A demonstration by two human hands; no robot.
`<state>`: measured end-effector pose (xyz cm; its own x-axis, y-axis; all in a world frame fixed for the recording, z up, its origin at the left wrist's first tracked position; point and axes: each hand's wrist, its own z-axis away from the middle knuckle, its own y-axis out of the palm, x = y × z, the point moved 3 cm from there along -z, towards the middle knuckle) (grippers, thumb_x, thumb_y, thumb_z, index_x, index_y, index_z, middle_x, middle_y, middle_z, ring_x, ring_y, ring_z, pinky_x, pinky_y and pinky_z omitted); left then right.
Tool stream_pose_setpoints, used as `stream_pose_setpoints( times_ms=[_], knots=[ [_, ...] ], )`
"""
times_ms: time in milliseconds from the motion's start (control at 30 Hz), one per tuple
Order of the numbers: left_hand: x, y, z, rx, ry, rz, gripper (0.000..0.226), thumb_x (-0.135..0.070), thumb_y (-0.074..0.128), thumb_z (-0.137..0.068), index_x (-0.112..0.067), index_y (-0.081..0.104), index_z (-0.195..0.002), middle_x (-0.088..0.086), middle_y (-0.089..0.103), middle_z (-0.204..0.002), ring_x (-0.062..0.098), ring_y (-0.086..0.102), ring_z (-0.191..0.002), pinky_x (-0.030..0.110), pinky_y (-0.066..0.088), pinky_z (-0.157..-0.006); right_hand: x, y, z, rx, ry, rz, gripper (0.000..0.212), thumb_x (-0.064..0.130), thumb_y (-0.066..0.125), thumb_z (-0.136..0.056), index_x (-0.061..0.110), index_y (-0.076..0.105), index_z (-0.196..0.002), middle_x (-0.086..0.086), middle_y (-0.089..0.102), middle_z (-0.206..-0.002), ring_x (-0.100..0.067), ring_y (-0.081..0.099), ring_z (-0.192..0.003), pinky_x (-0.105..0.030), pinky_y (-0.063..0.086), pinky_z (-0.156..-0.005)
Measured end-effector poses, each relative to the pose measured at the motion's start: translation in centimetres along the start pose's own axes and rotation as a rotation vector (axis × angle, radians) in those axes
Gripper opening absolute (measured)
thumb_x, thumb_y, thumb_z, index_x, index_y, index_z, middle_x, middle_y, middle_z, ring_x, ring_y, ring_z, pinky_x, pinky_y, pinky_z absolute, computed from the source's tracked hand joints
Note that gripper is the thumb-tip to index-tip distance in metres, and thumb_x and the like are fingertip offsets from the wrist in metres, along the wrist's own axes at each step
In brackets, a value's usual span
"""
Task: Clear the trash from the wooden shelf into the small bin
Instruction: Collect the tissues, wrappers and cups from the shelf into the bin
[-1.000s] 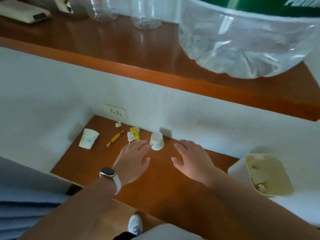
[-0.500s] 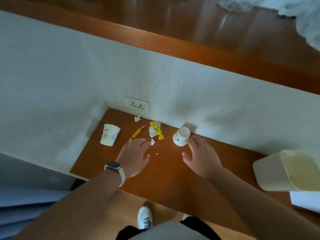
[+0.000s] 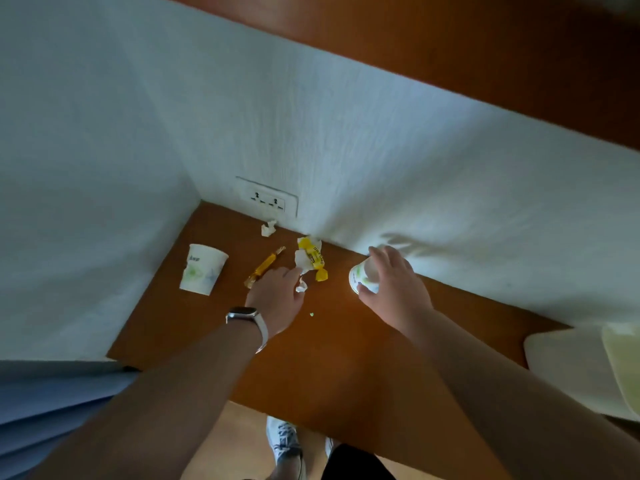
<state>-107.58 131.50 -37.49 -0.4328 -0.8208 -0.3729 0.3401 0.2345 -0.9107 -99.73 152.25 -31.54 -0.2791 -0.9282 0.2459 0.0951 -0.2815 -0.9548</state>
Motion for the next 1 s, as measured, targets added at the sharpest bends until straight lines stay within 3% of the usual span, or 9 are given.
stream_pose_setpoints(
  times_ms=[267, 567, 800, 1000],
  knots=[
    [0.3, 0.7, -1.0, 0.0, 0.034, -0.032, 0.028, -0.03, 0.051, -0.096, -0.022, 0.061, -0.121, -0.002, 0.059, -0.106, 0.015, 0.055, -0.093, 0.026, 0.047, -0.068, -0.4, 1.0, -1.4, 0.044, 0.024, 0.01, 0.055, 0.031, 0.064, -0.086, 0.019, 0.041, -0.134, -0.006, 0.046, -0.134, -0.027, 0.051, -0.116, -0.039, 0.049, -0.091],
    [-0.5, -0.1, 0.1, -0.037, 0.08, 0.048, 0.027, -0.033, 0.054, -0.095, -0.02, 0.063, -0.117, -0.002, 0.062, -0.102, 0.014, 0.056, -0.092, 0.025, 0.048, -0.066, -0.8, -0.3, 1.6, 0.022, 0.095, -0.083, 0.056, 0.03, 0.063, -0.087, 0.02, 0.04, -0.137, -0.002, 0.046, -0.132, -0.023, 0.05, -0.117, -0.034, 0.048, -0.092],
    [-4.8, -2.7, 1.9, -0.069, 0.249, 0.181, 0.026, -0.029, 0.058, -0.094, -0.019, 0.065, -0.117, -0.004, 0.065, -0.101, 0.009, 0.056, -0.087, 0.016, 0.04, -0.066, -2.9, -3.9, 6.7, -0.029, 0.268, -0.15, 0.056, 0.035, 0.062, -0.088, 0.022, 0.038, -0.137, 0.001, 0.041, -0.137, -0.021, 0.045, -0.124, -0.035, 0.044, -0.098],
    [-10.6, -4.9, 1.8, -0.092, 0.438, 0.217, 0.018, -0.026, 0.058, -0.093, -0.021, 0.066, -0.108, -0.007, 0.064, -0.096, 0.01, 0.058, -0.084, 0.027, 0.051, -0.07, -5.5, -7.2, 12.1, -0.163, 0.373, -0.175, 0.053, 0.036, 0.063, -0.088, 0.025, 0.04, -0.134, 0.002, 0.044, -0.135, -0.019, 0.048, -0.115, -0.027, 0.039, -0.083]
  ],
)
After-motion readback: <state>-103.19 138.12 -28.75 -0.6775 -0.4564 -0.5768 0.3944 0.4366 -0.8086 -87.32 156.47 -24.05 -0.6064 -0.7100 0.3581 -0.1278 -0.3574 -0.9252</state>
